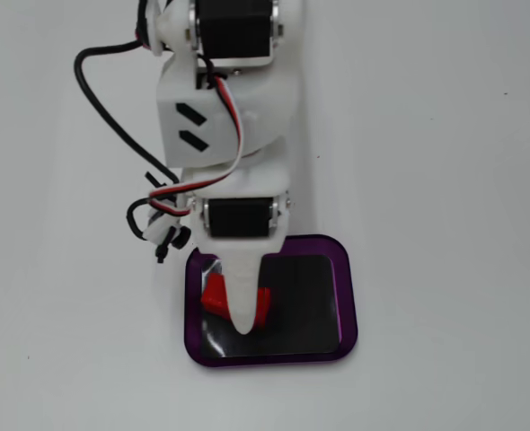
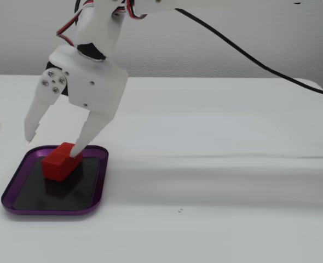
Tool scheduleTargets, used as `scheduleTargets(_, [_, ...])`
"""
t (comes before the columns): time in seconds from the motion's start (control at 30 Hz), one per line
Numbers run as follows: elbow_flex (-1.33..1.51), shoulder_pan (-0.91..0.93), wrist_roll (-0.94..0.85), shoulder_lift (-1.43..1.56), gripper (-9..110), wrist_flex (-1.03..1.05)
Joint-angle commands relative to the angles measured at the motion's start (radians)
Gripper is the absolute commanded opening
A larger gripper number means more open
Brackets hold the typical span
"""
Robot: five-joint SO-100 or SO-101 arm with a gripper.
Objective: Remove the cube from the box.
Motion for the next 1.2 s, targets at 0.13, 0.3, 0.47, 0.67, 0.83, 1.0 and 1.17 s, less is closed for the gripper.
scheduleTargets(0.13, [-0.018, 0.009, -0.005, 0.009, 19, -0.005])
scheduleTargets(0.3, [-0.017, 0.008, -0.003, 0.009, 19, -0.002])
scheduleTargets(0.47, [0.012, 0.008, -0.005, -0.023, 19, -0.006])
scheduleTargets(0.67, [0.006, 0.008, -0.003, -0.106, 19, -0.026])
scheduleTargets(0.83, [0.0, 0.003, -0.003, -0.13, 15, -0.026])
scheduleTargets(1.0, [-0.002, 0.006, 0.002, -0.13, -1, -0.026])
scheduleTargets(1.17, [-0.012, -0.006, 0.002, -0.106, -1, -0.011])
